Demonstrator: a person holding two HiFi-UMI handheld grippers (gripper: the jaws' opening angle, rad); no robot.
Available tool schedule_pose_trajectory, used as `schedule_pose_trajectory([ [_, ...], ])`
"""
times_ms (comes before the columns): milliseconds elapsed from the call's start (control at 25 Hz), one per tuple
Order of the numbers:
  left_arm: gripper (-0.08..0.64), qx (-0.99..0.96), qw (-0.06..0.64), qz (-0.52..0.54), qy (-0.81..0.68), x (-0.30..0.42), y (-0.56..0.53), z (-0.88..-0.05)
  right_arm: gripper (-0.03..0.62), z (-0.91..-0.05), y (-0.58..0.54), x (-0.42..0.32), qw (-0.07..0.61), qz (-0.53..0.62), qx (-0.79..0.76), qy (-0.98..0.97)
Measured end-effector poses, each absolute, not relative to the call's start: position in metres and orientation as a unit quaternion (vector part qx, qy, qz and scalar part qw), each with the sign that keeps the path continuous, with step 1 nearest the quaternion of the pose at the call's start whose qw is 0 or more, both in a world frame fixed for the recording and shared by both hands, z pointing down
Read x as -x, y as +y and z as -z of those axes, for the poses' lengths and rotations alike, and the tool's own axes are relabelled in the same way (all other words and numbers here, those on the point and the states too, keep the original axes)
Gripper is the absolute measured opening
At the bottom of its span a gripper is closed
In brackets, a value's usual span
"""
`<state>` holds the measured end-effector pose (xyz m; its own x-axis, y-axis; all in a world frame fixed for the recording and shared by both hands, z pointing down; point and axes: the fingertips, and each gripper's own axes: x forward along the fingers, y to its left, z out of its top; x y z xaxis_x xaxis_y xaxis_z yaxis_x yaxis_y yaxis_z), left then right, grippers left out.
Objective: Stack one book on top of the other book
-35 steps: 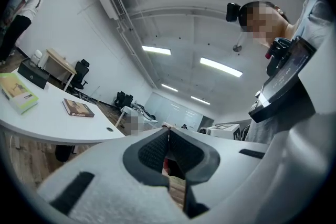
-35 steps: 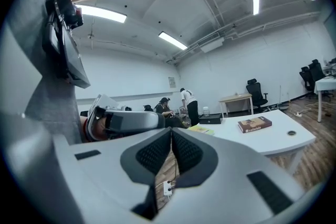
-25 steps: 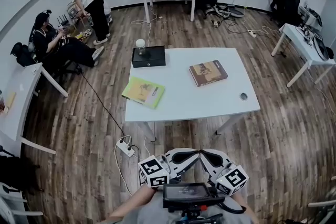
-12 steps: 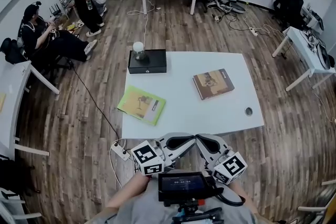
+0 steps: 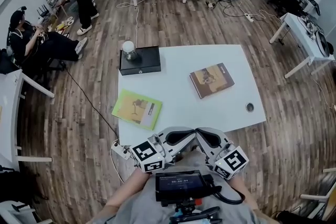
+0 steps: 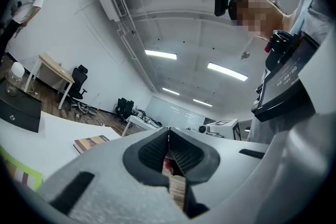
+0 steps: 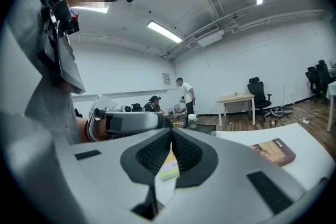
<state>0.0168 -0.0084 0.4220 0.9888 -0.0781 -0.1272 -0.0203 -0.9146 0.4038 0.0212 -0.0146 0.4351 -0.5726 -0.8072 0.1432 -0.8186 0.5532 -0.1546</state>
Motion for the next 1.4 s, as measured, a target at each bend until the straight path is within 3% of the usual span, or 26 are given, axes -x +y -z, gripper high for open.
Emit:
schedule_pose_trajectory([
  [1040, 0.018, -0.971, 0.215, 0.054, -0.09, -0.131, -0.1, -0.431, 0.029, -0.446, -0.106, -0.136, 0.052, -0.099, -0.402, -0.909],
  [1200, 0.018, -0.961, 0.233, 0.053, -0.136, -0.114, -0.116, -0.449, 0.029, -0.45, -0.114, -0.147, 0.058, -0.103, -0.403, -0.908],
  [1400, 0.02, -0.928, 0.26, 0.02, -0.266, -0.03, -0.149, -0.499, 0.029, -0.463, -0.127, -0.15, 0.074, -0.104, -0.4, -0.908],
])
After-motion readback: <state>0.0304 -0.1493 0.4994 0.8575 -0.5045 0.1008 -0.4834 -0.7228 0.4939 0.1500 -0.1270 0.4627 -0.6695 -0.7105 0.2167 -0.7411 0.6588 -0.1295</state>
